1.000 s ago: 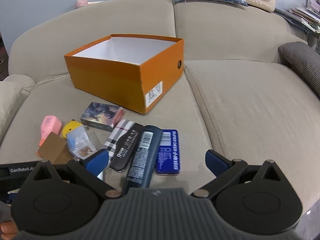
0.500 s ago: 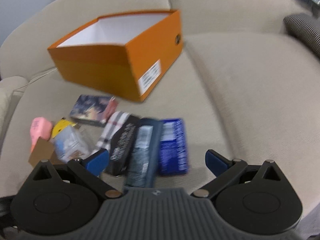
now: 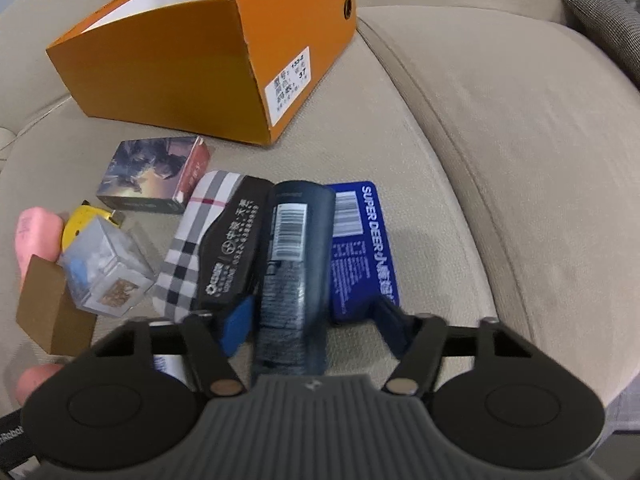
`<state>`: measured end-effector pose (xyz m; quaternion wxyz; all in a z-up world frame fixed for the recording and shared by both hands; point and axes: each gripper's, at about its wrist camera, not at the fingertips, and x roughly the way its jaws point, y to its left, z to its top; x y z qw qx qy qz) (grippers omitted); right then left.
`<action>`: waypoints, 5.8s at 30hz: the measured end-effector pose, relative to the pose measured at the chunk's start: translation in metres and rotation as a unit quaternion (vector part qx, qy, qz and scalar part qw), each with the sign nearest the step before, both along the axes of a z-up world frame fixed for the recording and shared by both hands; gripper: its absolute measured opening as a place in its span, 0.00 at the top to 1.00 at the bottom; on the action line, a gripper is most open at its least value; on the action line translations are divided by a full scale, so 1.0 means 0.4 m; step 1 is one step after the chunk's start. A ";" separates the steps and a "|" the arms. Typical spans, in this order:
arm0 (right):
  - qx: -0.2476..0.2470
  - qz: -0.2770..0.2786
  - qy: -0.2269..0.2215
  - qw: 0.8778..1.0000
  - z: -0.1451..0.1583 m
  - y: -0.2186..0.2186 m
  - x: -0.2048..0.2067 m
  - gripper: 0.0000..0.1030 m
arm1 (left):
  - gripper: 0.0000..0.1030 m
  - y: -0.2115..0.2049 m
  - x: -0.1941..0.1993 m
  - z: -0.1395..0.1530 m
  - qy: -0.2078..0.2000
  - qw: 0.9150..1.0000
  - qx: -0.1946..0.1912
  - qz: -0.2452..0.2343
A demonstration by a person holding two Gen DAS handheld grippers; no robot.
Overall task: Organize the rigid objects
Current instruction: 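Grasp the pink cup with the left gripper while the right gripper grasps the dark spray can, then carry the pink cup and dark spray can into the orange shoebox with both grippers, then open both grippers to release the cup and can, then withdraw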
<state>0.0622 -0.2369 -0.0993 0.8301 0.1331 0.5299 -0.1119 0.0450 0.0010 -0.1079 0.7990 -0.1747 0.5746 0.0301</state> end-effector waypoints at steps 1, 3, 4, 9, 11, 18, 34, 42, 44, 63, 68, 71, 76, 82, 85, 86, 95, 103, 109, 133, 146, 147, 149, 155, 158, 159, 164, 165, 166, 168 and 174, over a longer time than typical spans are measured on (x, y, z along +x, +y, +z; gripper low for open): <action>0.006 -0.001 0.002 1.000 0.001 0.006 -0.002 0.57 | 0.27 0.001 0.000 0.000 0.000 1.000 0.000 -0.001; 0.006 -0.003 0.009 1.000 -0.002 0.015 0.000 0.57 | 0.27 -0.001 0.001 -0.001 0.000 1.000 0.002 -0.005; 0.005 -0.004 0.011 1.000 -0.004 0.016 0.005 0.56 | 0.27 -0.002 0.001 -0.001 0.000 1.000 0.004 -0.008; 0.019 -0.013 0.034 0.999 -0.035 0.012 0.029 0.55 | 0.27 -0.019 0.003 -0.011 -0.001 0.999 0.025 -0.025; 0.030 -0.032 0.034 0.998 -0.049 0.003 0.030 0.54 | 0.31 -0.032 0.005 -0.012 -0.004 0.999 0.040 -0.035; 0.111 -0.061 0.001 0.992 -0.025 -0.060 -0.006 0.58 | 0.32 -0.016 0.002 0.008 -0.014 0.998 0.029 -0.047; 0.216 -0.071 -0.068 0.971 0.062 -0.108 -0.094 0.58 | 0.32 0.051 -0.018 0.091 -0.037 0.998 -0.020 -0.036; 0.266 -0.075 -0.087 0.957 0.090 -0.118 -0.113 0.58 | 0.32 0.051 -0.012 0.109 -0.047 0.998 -0.024 -0.040; 0.282 -0.079 -0.087 0.952 0.088 -0.122 -0.114 0.58 | 0.32 0.053 -0.013 0.111 -0.048 0.998 -0.027 -0.039; 0.366 -0.060 -0.176 0.912 0.273 -0.131 0.006 0.58 | 0.32 0.045 0.023 0.297 -0.126 0.989 -0.037 -0.069; 0.331 -0.054 -0.193 0.922 0.341 -0.144 0.184 0.58 | 0.32 0.045 0.106 0.345 -0.148 0.986 -0.042 -0.064; 0.304 -0.057 -0.179 0.934 0.336 -0.146 0.305 0.58 | 0.32 0.048 0.131 0.348 -0.154 0.985 -0.049 -0.057; 0.260 -0.069 -0.131 0.954 0.251 -0.145 0.488 0.58 | 0.32 0.045 0.160 0.327 -0.131 0.987 -0.068 -0.057; 0.184 -0.057 -0.066 0.979 0.135 -0.105 0.635 0.58 | 0.32 0.058 0.168 0.341 -0.143 0.985 -0.072 -0.060; 0.134 -0.041 -0.035 0.989 0.102 -0.083 0.681 0.58 | 0.32 0.070 0.176 0.352 -0.148 0.984 -0.077 -0.060; 0.119 -0.035 -0.024 0.992 0.095 -0.078 0.687 0.58 | 0.32 0.074 0.178 0.356 -0.151 0.984 -0.079 -0.059; 0.073 0.014 0.008 0.997 0.061 -0.045 0.666 0.58 | 0.34 0.018 0.347 0.455 -0.208 0.973 -0.033 -0.094; 0.055 0.046 0.037 0.997 0.024 -0.034 0.674 0.58 | 0.34 -0.170 0.619 0.413 -0.182 0.966 0.022 -0.184; 0.030 0.082 0.053 0.995 0.005 -0.025 0.676 0.58 | 0.35 -0.274 0.734 0.267 -0.115 0.966 0.068 -0.221; -0.067 0.226 0.098 0.967 -0.011 0.028 0.662 0.58 | 0.37 -0.252 0.729 0.028 0.096 0.954 0.128 -0.253; -0.121 0.335 0.117 0.927 -0.007 0.087 0.618 0.58 | 0.40 -0.192 0.552 -0.021 0.146 0.947 0.138 -0.250; -0.122 0.334 0.118 0.927 -0.005 0.087 0.617 0.58 | 0.40 -0.190 0.548 -0.022 0.146 0.948 0.136 -0.247; -0.126 0.333 0.118 0.927 -0.011 0.088 0.644 0.58 | 0.39 -0.187 0.547 -0.026 0.150 0.950 0.133 -0.238; -0.125 0.328 0.121 0.928 -0.012 0.121 0.668 0.57 | 0.31 -0.181 0.580 -0.030 0.161 0.948 0.135 -0.238; -0.120 0.325 0.113 0.931 -0.007 0.123 0.661 0.55 | 0.25 -0.170 0.608 -0.016 0.154 0.950 0.129 -0.237; -0.119 0.324 0.108 0.932 0.011 0.116 0.639 0.54 | 0.25 -0.168 0.613 -0.012 0.150 0.951 0.130 -0.238; -0.132 0.322 0.073 0.934 0.025 0.121 0.632 0.40 | 0.25 -0.156 0.596 0.016 0.124 0.957 0.122 -0.233; -0.141 0.324 0.066 0.933 0.030 0.123 0.625 0.39 | 0.25 -0.153 0.592 0.029 0.115 0.959 0.121 -0.231; -0.148 0.326 0.058 0.932 0.038 0.123 0.616 0.37 | 0.25 -0.149 0.589 0.044 0.105 0.961 0.118 -0.228; -0.159 0.325 0.042 0.931 0.068 0.124 0.606 0.34 | 0.25 -0.139 0.570 0.083 0.083 0.964 0.114 -0.225; -0.159 0.298 -0.010 0.941 0.181 0.091 0.559 0.29 | 0.17 -0.116 0.500 0.248 -0.012 0.967 0.132 -0.217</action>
